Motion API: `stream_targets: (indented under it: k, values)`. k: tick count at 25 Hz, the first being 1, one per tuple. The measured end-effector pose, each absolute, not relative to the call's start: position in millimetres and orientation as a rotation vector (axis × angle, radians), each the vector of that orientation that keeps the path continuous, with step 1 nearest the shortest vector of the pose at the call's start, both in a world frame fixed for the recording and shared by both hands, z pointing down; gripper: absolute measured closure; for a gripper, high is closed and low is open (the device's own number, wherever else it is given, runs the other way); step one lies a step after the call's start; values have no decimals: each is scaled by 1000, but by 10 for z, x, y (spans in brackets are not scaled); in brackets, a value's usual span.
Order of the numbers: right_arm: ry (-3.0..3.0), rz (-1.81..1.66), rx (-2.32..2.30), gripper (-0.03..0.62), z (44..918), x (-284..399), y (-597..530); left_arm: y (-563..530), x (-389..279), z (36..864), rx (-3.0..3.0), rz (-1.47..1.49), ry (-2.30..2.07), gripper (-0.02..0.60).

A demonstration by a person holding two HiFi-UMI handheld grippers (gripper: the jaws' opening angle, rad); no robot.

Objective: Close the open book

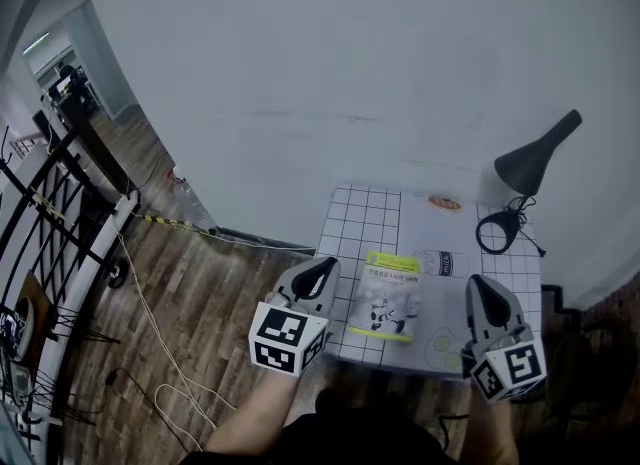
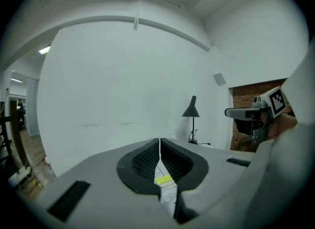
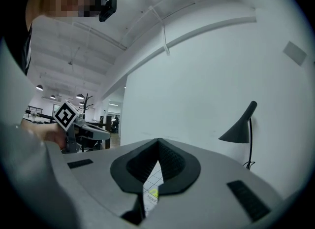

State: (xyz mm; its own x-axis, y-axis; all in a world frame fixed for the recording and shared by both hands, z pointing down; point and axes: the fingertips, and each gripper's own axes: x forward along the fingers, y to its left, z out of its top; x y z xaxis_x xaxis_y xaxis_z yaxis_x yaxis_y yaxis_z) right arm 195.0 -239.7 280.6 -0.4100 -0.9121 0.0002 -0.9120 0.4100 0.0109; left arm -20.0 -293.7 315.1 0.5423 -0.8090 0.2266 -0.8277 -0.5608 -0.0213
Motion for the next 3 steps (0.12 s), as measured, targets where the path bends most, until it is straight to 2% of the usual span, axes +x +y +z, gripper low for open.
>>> stream_targets:
  k: [3]
  values:
    - [-2632, 11, 1720, 591, 2846, 2004, -2392, -2917, -174, 3149, 2689, 331, -1423, 565]
